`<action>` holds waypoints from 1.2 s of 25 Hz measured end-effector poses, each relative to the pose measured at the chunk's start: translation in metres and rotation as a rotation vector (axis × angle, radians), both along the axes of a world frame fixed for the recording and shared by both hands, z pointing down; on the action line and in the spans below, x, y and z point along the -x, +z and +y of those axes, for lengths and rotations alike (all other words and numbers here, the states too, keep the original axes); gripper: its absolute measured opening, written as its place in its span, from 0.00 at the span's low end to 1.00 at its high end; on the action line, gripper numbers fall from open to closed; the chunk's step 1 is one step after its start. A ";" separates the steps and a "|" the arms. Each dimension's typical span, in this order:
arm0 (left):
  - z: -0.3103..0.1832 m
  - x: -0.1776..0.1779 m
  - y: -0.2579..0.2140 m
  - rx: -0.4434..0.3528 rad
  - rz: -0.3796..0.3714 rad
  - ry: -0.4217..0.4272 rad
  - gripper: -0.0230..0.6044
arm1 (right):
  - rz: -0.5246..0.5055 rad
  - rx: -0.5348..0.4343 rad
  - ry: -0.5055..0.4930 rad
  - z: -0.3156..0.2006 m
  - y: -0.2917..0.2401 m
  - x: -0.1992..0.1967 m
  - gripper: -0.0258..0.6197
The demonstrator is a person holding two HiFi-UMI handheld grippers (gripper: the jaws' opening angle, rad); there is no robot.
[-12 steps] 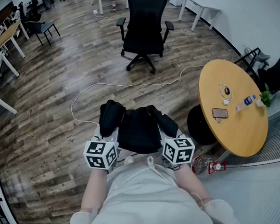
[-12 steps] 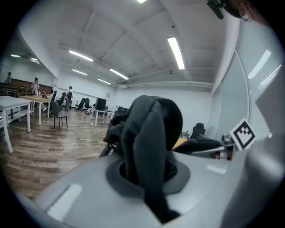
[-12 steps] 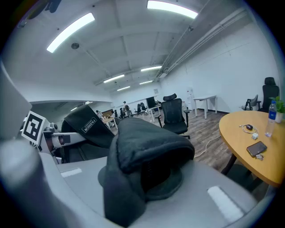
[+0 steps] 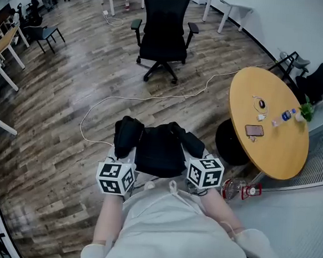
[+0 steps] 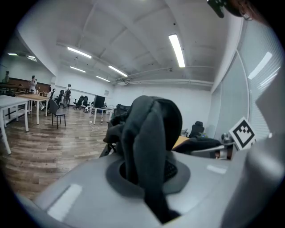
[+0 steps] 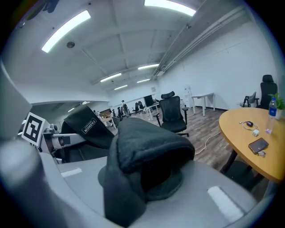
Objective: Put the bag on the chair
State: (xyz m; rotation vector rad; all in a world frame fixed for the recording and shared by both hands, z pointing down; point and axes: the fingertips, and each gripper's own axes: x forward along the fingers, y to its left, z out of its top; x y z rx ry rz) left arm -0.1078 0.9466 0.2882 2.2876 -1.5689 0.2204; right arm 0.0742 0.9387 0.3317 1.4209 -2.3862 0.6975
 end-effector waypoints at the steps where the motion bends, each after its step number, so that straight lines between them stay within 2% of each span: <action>1: -0.004 0.002 0.001 0.002 -0.001 0.003 0.07 | -0.007 0.004 0.004 -0.003 0.001 0.002 0.09; 14: -0.061 0.037 0.019 0.031 0.002 0.039 0.07 | -0.016 0.040 0.046 -0.055 0.019 0.035 0.09; 20: -0.086 0.039 0.032 0.083 -0.002 0.050 0.07 | -0.017 0.086 0.062 -0.079 0.032 0.037 0.09; 26: -0.133 0.033 0.054 0.134 -0.026 0.044 0.07 | -0.027 0.127 0.054 -0.125 0.053 0.034 0.09; 30: -0.180 0.026 0.064 0.158 -0.029 0.027 0.07 | -0.034 0.142 0.031 -0.174 0.063 0.028 0.09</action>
